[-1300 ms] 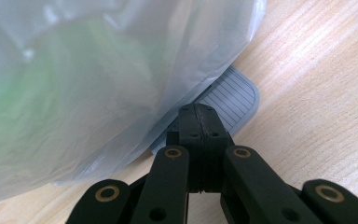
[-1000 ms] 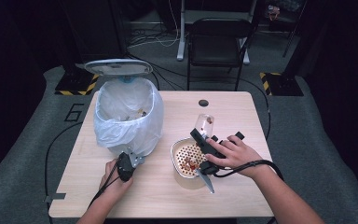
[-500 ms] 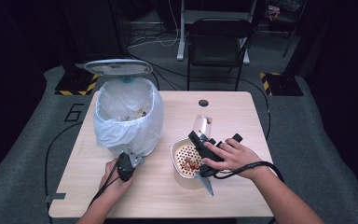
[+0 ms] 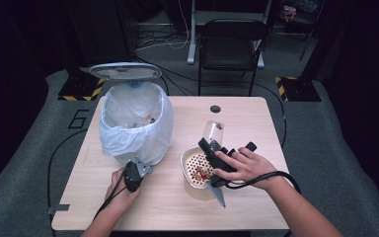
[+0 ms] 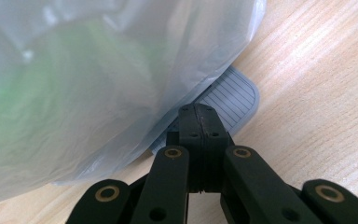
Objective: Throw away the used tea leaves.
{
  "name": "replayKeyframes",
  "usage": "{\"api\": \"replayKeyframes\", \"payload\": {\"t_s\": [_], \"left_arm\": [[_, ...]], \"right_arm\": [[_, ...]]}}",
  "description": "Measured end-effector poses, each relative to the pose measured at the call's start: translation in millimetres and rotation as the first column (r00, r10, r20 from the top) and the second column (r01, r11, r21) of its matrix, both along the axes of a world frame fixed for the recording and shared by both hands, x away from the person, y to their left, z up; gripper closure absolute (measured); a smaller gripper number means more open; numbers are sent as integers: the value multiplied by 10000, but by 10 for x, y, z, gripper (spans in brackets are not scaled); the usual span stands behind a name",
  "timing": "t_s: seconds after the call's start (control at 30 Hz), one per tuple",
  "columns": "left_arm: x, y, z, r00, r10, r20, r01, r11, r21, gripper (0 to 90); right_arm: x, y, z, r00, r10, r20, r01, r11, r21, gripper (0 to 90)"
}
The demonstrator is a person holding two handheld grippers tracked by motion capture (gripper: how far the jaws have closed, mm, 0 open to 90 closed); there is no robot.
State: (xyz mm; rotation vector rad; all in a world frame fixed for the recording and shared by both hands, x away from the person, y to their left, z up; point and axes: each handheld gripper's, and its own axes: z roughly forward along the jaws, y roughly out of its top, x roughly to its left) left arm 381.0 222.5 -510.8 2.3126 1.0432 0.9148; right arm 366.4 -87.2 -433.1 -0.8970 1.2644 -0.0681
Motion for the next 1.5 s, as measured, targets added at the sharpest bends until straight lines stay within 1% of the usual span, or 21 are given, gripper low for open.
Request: {"api": "replayKeyframes", "payload": {"t_s": [0.13, 0.23, 0.3, 0.33, 0.37, 0.47, 0.77, 0.8, 0.87, 0.9, 0.97, 1.0, 1.1, 1.13, 1.17, 1.2, 1.23, 1.27, 1.33, 1.37, 1.5], "left_arm": [[0, 0, 0, 10000, 0, 6, 0, 10000, 6, 900], [-1, 0, 0, 10000, 19, -13, -19, 10000, 3, 900], [0, 0, 0, 10000, 3, -12, -3, 10000, -11, 900], [0, 0, 0, 10000, 1, -1, -1, 10000, -5, 900], [0, 0, 0, 10000, -3, -1, 3, 10000, 4, 900], [0, -1, -4, 10000, 18, 26, -18, 10000, -1, 900], [1, -1, -4, 10000, 1, 45, -1, 10000, 3, 900], [2, 0, -4, 10000, -16, 31, 16, 10000, -4, 900], [0, -3, -8, 10000, 31, 50, -31, 10000, -70, 900], [0, -3, -8, 10000, 31, 50, -31, 10000, -70, 900], [2, -1, -3, 9999, 2, 116, -2, 10000, 11, 900], [2, 0, -2, 9999, -1, 106, 1, 10000, 16, 900], [4, 7, 9, 9999, -65, 142, 62, 9998, 213, 900], [1, 5, 7, 10000, -13, 57, 13, 9999, 137, 900], [-3, -3, -4, 10000, 51, 1, -51, 10000, -77, 900], [0, 1, -1, 10000, 27, -14, -27, 10000, -18, 900], [-1, 1, -1, 10000, 15, 3, -15, 10000, -23, 900], [0, 1, -1, 10000, 14, -1, -14, 10000, -23, 900], [0, 1, -1, 10000, 15, 0, -15, 10000, -22, 900], [-1, 0, -1, 10000, 17, 1, -17, 10000, -23, 900], [0, 0, 0, 10000, 20, -7, -20, 10000, -32, 900]], "right_arm": [[4, 3, 15, 9999, 149, -7, -149, 9999, 87, 339], [-25, 7, 53, 9998, -178, 67, 181, 9984, -536, 339], [-22, 9, 46, 9999, -98, 63, 101, 9989, -456, 339], [-3, 10, 12, 9993, 258, -276, -248, 9991, 349, 339], [-10, 15, 10, 9994, 262, -223, -251, 9984, 505, 339], [-16, 11, 52, 9997, -120, -222, 114, 9996, -255, 339], [-35, 22, 130, 9962, -215, -842, 203, 9997, -144, 339], [-32, 43, 182, 9955, -187, -929, 130, 9980, -617, 339], [-32, 59, 211, 9775, -302, -2088, 359, 9991, 233, 338], [-32, 59, 211, 9775, -302, -2088, 359, 9991, 233, 338], [-19, 85, 303, 9572, -465, -2857, 510, 9987, 85, 337], [-19, 92, 344, 9572, -345, -2873, 535, 9969, 584, 338], [25, 114, 457, 9199, -351, -3905, 826, 9910, 1057, 338], [44, 117, 488, 8997, -294, -4355, 944, 9872, 1285, 339], [55, 111, 513, 8676, -271, -4964, 1252, 9782, 1655, 339], [91, 104, 578, 8127, -111, -5826, 1670, 9623, 2146, 339], [91, 104, 578, 8127, -111, -5826, 1670, 9623, 2146, 339], [134, 92, 660, 7549, 110, -6558, 2028, 9470, 2492, 340], [154, 89, 696, 7453, 253, -6662, 2037, 9429, 2636, 340], [183, 77, 746, 7095, 455, -7032, 2262, 9304, 2884, 340], [267, 34, 889, 6066, 1097, -7874, 2990, 8862, 3538, 340]]}}
